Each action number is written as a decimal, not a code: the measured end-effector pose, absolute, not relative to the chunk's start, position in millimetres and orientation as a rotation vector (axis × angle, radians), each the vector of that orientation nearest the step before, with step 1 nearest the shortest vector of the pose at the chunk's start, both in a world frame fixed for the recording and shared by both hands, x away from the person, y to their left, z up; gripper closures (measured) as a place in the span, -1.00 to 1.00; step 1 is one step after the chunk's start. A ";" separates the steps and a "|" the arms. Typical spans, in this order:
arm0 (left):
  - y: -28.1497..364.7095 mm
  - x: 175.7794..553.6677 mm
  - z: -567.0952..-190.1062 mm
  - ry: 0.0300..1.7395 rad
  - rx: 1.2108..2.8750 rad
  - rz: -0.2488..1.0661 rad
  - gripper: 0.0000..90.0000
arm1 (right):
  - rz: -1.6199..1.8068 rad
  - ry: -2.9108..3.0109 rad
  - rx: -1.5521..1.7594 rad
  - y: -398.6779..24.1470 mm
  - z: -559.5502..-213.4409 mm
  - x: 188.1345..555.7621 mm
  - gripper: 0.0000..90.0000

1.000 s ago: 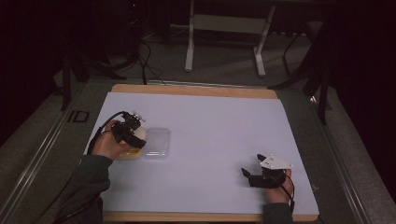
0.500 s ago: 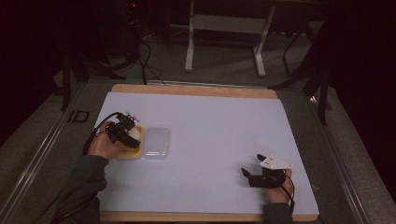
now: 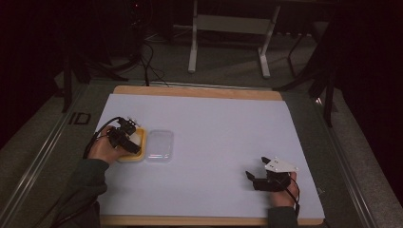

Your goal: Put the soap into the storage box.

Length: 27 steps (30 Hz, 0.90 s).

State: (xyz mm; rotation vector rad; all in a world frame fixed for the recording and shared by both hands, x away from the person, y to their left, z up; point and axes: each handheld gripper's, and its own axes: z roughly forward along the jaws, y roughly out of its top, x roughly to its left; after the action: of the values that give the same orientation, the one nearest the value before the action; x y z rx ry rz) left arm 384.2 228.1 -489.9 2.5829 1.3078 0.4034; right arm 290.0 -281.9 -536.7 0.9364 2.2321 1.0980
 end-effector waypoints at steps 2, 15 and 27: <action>227.1 384.8 -492.9 1.299 2.600 0.402 -0.43 | 1.097 2.233 0.936 -281.8 -536.7 290.1 -0.66; 230.8 386.7 -497.6 1.243 2.615 0.354 -0.47 | 1.095 2.236 0.937 -281.4 -536.8 290.3 -0.66; 233.8 383.2 -497.8 1.203 2.608 0.344 -0.50 | 1.095 2.235 0.938 -281.4 -536.8 290.3 -0.66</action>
State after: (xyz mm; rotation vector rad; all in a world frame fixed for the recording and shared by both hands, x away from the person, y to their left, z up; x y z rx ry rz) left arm 383.2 233.8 -497.8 2.6083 1.2032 0.3435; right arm 290.3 -281.4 -536.8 0.9375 2.2353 1.0947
